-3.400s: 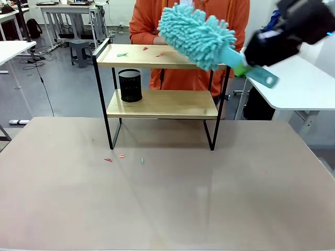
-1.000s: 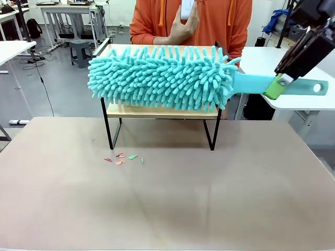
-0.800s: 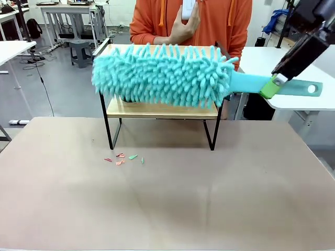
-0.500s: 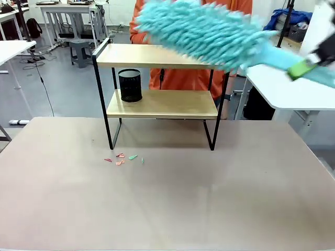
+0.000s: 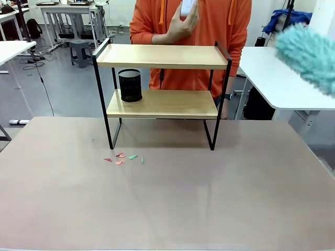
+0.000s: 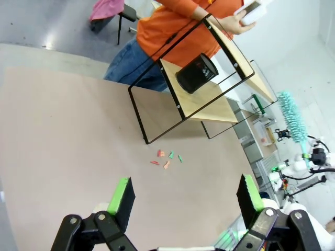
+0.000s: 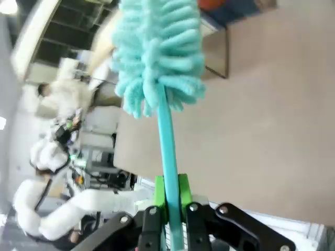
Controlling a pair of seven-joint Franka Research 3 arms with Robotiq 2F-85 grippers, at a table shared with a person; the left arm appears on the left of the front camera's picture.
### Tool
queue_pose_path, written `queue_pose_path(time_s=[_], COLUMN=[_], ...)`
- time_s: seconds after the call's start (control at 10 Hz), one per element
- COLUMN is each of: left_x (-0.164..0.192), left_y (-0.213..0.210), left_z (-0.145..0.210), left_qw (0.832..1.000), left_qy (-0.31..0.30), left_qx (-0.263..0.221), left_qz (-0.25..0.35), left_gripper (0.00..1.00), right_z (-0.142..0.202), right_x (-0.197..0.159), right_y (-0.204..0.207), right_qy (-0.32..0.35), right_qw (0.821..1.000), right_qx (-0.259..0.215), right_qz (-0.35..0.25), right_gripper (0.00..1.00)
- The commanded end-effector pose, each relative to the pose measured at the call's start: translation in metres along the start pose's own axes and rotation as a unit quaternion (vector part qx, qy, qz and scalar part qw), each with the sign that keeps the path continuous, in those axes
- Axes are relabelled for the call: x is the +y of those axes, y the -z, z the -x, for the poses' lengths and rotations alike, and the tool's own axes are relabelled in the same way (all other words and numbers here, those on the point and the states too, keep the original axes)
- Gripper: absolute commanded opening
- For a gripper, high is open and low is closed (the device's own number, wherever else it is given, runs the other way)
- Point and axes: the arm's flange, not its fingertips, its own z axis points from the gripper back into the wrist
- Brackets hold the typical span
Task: Clean the shelf.
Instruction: Clean the remaining tier of the Shelf with the Duster once objects are removed, then hand the Duster back to the human.
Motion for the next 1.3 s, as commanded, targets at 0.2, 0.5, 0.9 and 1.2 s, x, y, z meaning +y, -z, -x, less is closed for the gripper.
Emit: queue_pose_path(time_s=[0.2, 0.5, 0.9, 1.2], left_x=[0.0, 0.0, 0.0, 0.0], left_y=[0.002, 0.002, 0.002, 0.002], left_z=[0.0, 0.0, 0.0, 0.0], left_qw=[1.0, 1.0, 1.0, 1.0], left_qy=[0.01, 0.01, 0.01, 0.01], left_qx=[-0.009, -0.009, -0.009, -0.009], left_qz=[0.008, 0.008, 0.008, 0.008], left_gripper=[1.0, 1.0, 1.0, 1.0], right_z=[0.003, -0.012, -0.012, -0.012], right_x=[-0.012, -0.018, -0.018, -0.018], right_y=[0.144, 0.043, 0.043, 0.043], right_qy=[0.07, 0.064, 0.064, 0.064], right_qw=[0.96, 0.992, 0.992, 0.992], right_qx=[0.225, 0.071, 0.071, 0.071], right_qz=[0.152, 0.08, 0.08, 0.08], right_gripper=[0.13, 0.13, 0.13, 0.13])
